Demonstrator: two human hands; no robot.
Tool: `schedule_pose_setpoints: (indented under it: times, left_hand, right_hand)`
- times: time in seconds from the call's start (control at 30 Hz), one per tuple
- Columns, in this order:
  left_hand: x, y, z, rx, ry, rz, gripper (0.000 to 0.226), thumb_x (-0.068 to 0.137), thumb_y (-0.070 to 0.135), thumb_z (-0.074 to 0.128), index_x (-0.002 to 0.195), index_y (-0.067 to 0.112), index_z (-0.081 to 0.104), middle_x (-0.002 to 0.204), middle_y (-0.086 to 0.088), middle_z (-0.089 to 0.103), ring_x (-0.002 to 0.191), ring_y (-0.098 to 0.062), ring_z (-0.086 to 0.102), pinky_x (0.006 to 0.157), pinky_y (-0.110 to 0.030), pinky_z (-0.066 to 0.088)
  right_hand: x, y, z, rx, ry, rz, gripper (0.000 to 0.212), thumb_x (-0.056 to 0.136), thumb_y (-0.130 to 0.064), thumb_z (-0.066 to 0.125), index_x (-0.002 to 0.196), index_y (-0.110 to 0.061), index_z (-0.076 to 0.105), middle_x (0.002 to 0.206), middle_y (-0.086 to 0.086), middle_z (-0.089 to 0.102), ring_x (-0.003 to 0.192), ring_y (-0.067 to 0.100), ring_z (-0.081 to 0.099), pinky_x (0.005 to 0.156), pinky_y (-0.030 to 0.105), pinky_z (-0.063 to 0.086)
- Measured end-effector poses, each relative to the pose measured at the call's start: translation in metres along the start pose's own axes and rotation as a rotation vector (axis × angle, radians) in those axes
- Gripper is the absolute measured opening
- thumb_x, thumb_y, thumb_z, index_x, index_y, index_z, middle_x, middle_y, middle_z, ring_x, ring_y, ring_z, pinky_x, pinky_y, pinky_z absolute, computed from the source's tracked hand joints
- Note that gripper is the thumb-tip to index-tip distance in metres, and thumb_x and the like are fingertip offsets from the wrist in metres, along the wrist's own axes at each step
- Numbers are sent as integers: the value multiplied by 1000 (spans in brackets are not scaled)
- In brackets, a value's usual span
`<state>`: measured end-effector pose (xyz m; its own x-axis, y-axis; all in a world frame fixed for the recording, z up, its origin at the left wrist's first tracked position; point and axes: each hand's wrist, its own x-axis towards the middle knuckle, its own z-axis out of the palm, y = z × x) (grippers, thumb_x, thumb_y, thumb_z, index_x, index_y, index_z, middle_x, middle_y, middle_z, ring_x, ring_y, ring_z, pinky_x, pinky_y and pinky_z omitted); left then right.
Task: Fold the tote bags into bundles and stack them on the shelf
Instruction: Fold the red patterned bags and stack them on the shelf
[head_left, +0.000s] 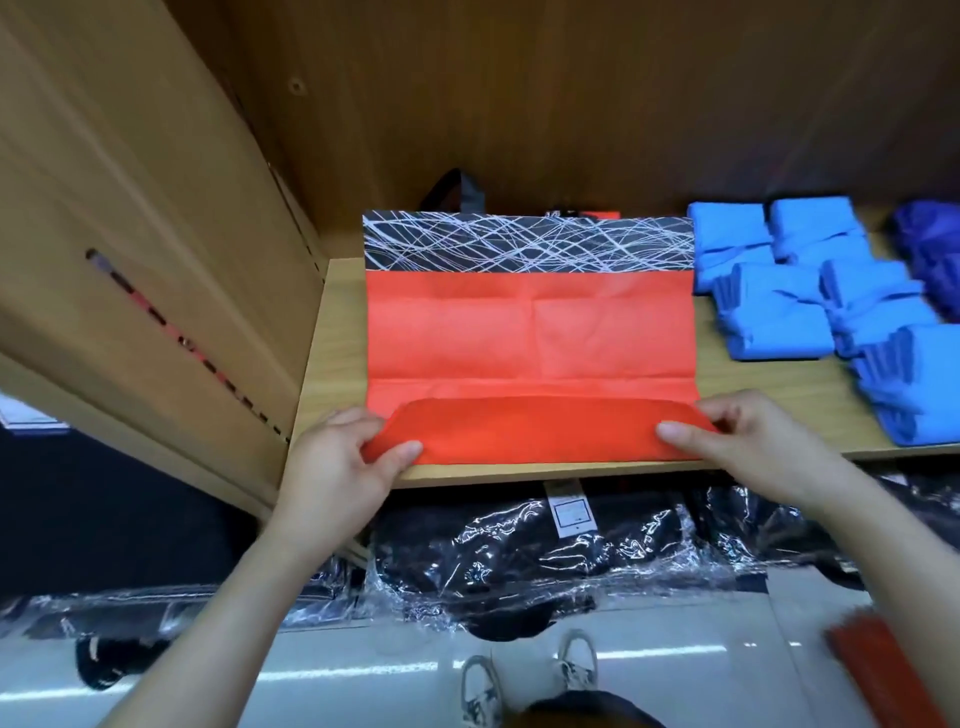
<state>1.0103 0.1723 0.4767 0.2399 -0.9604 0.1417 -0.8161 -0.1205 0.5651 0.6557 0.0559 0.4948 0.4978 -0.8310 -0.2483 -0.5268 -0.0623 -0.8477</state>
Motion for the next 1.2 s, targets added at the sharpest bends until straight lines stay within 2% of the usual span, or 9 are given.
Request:
schedule_pose_setpoints:
  times: [0.1, 0.23, 0.37, 0.5, 0.63, 0.77, 0.87, 1.07, 1.2]
  left_hand:
    - [3, 9, -1, 32, 51, -125, 22, 80, 42, 75, 80, 21, 70, 72, 11, 61, 75, -21, 60, 65, -31, 47]
    - [6, 16, 0, 112, 49, -183, 26, 79, 43, 75, 80, 26, 55, 65, 15, 55, 65, -18, 58, 60, -30, 45]
    - [1, 17, 1, 86, 68, -107, 34, 79, 37, 77, 90, 30, 46, 66, 16, 51, 60, -22, 59, 58, -33, 48]
    - [-7, 8, 1, 80, 51, 57, 17, 83, 33, 76, 95, 38, 66, 77, 18, 66, 68, -13, 63, 65, -30, 53]
    - [-9, -6, 4, 84, -18, 145, 31, 86, 51, 52, 105, 38, 73, 71, 19, 59, 68, -4, 54, 61, -27, 52]
    - [-11, -13, 4, 285, -61, 221, 58, 86, 69, 39, 123, 33, 66, 81, 15, 48, 84, -13, 45, 72, -32, 47]
    - [-12, -8, 2, 421, -119, 262, 68, 74, 69, 60, 129, 28, 61, 135, 2, 52, 125, -25, 42, 96, -51, 45]
    - [-5, -6, -7, 381, -174, 314, 54, 79, 49, 70, 128, 29, 63, 139, 11, 52, 124, -10, 56, 98, -34, 46]
    - [1, -5, -19, 324, -215, 280, 56, 77, 54, 41, 122, 32, 67, 129, 21, 56, 113, -3, 61, 93, -32, 54]
  right_hand:
    - [0, 2, 24, -57, 407, -59, 25, 79, -40, 70, 76, -15, 72, 66, 0, 68, 60, 7, 58, 60, 19, 46]
    - [8, 6, 44, -466, 678, -167, 23, 92, -35, 65, 82, -14, 66, 63, -2, 58, 59, 24, 53, 56, 34, 43]
    - [15, 8, 50, -646, 698, -158, 27, 89, -35, 66, 81, -10, 63, 68, 0, 58, 65, 26, 51, 58, 36, 45]
    - [14, 7, 54, -607, 738, -152, 22, 81, -25, 76, 89, -9, 64, 78, 4, 62, 70, 30, 55, 63, 39, 48]
    - [13, 6, 56, -686, 754, -240, 21, 81, -16, 76, 100, -15, 68, 98, 8, 56, 88, 30, 55, 76, 46, 45]
    - [14, 5, 60, -948, 612, -319, 34, 79, -4, 54, 102, -20, 73, 121, 5, 66, 119, 26, 59, 106, 50, 26]
    - [13, 7, 58, -937, 408, -316, 51, 82, -12, 34, 120, -16, 68, 127, 3, 65, 123, 23, 58, 113, 40, 29]
    - [-3, 12, 30, -836, 45, -237, 81, 81, -81, 32, 149, -38, 25, 153, -26, 15, 145, -5, 9, 118, 26, 11]
    - [-4, 13, 11, -558, 31, -286, 56, 83, -31, 75, 132, -43, 51, 142, -24, 43, 138, -8, 30, 117, 23, 24]
